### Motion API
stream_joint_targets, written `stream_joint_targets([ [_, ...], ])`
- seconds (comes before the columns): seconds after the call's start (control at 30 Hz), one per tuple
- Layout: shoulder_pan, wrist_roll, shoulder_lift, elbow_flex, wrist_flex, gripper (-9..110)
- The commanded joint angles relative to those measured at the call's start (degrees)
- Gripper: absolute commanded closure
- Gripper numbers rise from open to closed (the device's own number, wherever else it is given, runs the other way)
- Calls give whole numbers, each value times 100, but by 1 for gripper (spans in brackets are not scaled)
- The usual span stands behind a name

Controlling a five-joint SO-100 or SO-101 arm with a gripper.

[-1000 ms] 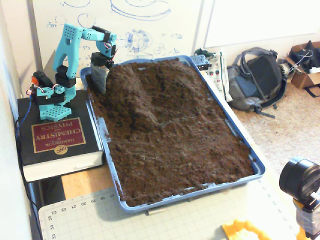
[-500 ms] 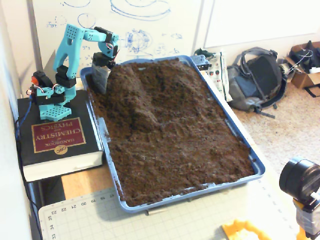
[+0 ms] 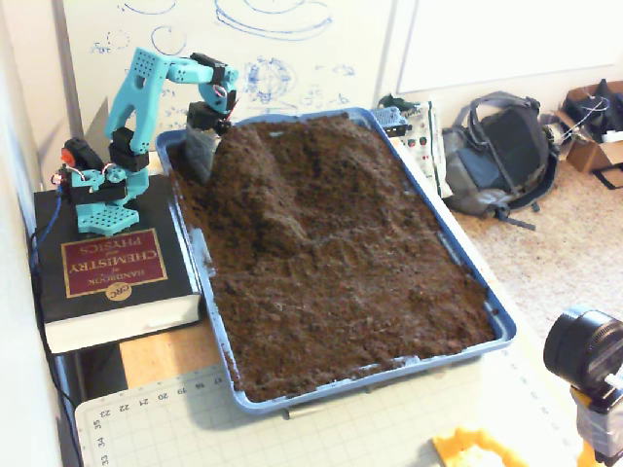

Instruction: Build a berm.

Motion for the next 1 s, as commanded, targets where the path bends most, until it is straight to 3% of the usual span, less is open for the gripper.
stream_joint_targets([
  [0.0, 448, 88, 185, -712, -70, 101],
  [0.27, 650, 536, 202, -721, -105, 101],
  [0.97, 756, 457, -141, -1679, -141, 101],
])
